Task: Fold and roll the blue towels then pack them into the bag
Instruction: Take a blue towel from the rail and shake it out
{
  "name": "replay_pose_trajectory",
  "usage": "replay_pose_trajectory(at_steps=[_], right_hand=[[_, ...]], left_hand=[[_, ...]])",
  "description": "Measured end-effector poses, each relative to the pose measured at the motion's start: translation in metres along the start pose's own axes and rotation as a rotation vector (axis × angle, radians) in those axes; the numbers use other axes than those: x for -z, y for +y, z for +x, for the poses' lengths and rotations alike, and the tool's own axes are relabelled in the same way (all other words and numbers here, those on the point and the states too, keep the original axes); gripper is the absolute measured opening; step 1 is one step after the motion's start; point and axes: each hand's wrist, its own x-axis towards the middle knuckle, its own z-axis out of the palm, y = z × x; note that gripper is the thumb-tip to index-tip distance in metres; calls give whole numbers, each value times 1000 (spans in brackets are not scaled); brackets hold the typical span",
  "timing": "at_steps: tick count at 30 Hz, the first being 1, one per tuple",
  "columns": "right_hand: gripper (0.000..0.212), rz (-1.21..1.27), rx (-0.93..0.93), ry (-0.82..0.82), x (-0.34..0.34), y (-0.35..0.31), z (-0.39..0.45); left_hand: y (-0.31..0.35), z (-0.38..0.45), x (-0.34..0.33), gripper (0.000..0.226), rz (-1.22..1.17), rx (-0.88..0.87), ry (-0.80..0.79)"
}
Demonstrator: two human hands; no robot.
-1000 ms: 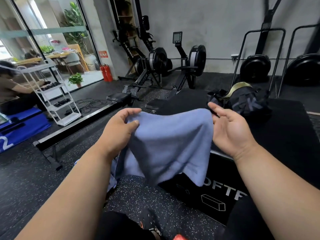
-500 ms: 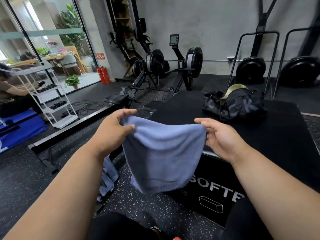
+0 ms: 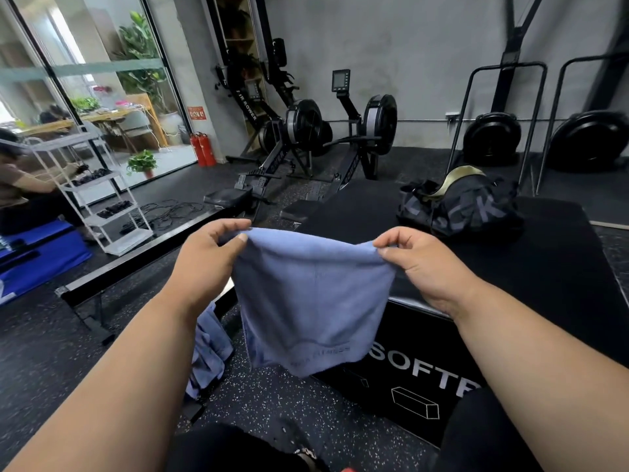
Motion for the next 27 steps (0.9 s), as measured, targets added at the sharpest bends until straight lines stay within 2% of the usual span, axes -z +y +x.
replay_pose_trajectory(at_steps=[3,5,11,14,21,27], right_hand=[[28,46,59,78,4,-5,0],[29,162,37,111,9,-9,-2],[25,556,-227,52,38,-3,-9],[20,666,-347,18,51,3,-15],[40,703,-361,-45,73,11,-23],[31,566,-296,9,75,13,-26]], left_hand=[[0,-2,-6,22,41,-9,16],[0,-2,-11,24,62,-14,30],[0,4,-31,25,91,-19,13],[5,9,-45,22,75,-16,-32],[22,15,-60,22,101,-96,-79],[23,14,-64,22,131,-104,-111]])
